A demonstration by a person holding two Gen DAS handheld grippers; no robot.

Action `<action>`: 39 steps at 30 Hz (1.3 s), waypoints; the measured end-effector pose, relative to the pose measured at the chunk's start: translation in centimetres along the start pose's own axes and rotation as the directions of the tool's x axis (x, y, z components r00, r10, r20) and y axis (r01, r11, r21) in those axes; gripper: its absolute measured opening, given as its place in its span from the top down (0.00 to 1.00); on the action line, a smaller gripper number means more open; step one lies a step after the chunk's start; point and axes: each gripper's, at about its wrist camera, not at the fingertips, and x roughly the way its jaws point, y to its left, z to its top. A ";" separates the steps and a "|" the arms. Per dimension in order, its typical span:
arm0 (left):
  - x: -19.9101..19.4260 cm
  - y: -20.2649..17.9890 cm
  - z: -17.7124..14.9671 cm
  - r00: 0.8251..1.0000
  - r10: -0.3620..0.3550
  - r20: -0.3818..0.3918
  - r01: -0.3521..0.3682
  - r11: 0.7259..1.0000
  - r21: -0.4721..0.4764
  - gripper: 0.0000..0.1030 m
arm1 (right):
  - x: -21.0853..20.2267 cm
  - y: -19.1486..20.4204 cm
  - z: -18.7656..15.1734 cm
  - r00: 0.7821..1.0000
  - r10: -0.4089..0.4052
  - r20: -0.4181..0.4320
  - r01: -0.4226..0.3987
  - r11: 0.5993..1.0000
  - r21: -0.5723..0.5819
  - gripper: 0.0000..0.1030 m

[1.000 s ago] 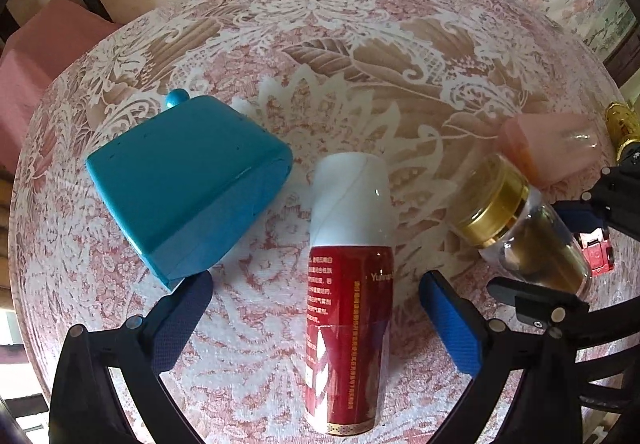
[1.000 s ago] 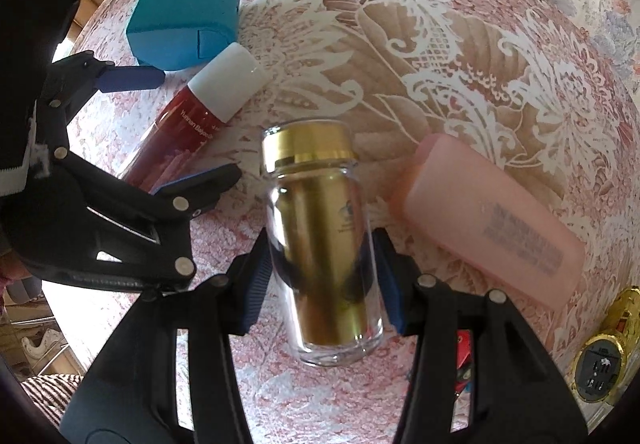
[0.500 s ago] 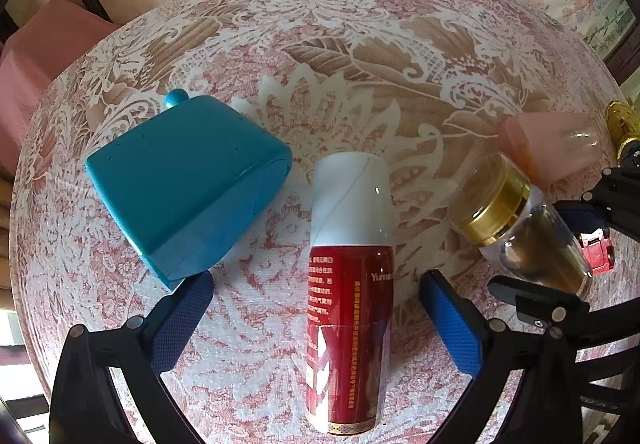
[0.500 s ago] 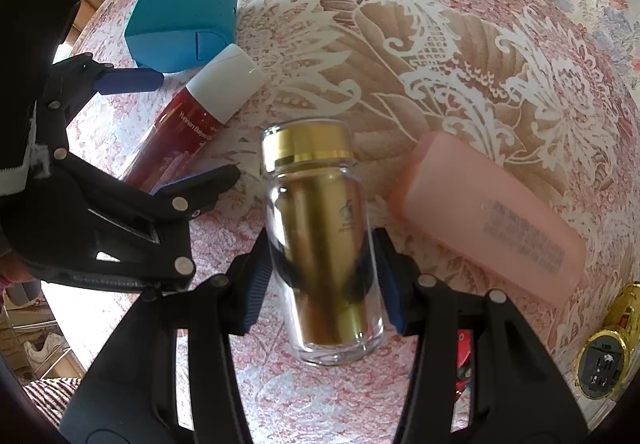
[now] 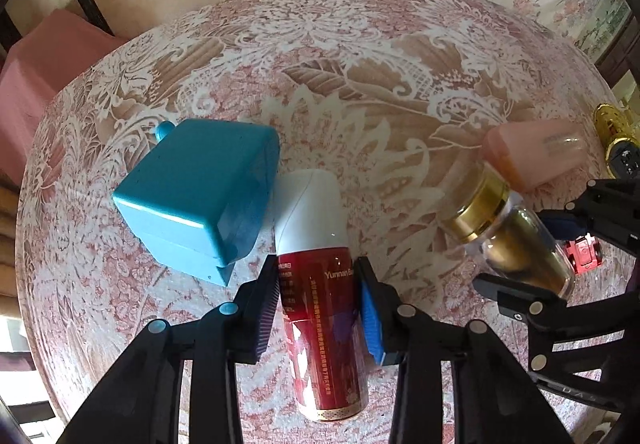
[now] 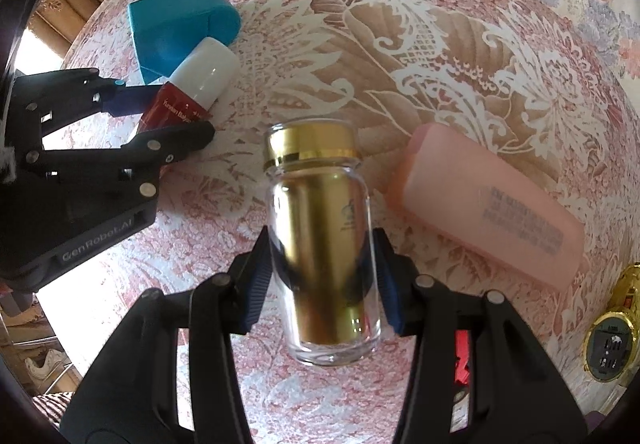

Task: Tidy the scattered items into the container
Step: 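Grasp the gold-capped glass jar with the right gripper while the left gripper grasps the red spray can, then lift the spray can and glass jar with both grippers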

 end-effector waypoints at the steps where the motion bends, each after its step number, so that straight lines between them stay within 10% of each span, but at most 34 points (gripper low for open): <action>1: 0.0 0.1 0.0 1.000 -0.005 -0.003 0.005 1.000 0.003 0.56 | 0.1 0.1 0.1 1.000 -0.003 -0.005 0.003 1.000 -0.001 0.51; 4: 0.4 -0.4 -0.1 1.000 -0.022 -0.018 0.023 0.999 0.044 0.28 | 0.3 0.8 0.2 0.999 -0.027 -0.018 0.026 0.999 -0.031 0.49; 9: 0.2 0.6 -0.6 1.000 -0.027 0.008 0.027 1.000 0.015 0.26 | 0.5 1.2 0.3 0.999 -0.032 -0.020 0.032 0.998 -0.045 0.50; 12: 0.0 0.7 -0.8 1.000 -0.009 0.014 0.008 0.999 0.036 0.34 | 0.6 1.5 0.2 0.999 -0.042 -0.017 0.041 0.998 -0.048 0.52; 15: -0.7 2.4 -0.9 0.999 -0.008 0.034 0.008 1.000 -0.012 0.65 | 0.6 1.7 0.0 0.999 -0.046 -0.010 0.045 0.998 -0.049 0.52; 39: -0.8 0.6 -3.0 0.978 -0.208 0.032 0.211 0.963 -0.168 0.66 | 0.5 3.1 -3.1 0.996 0.083 0.018 -0.084 0.992 0.096 0.53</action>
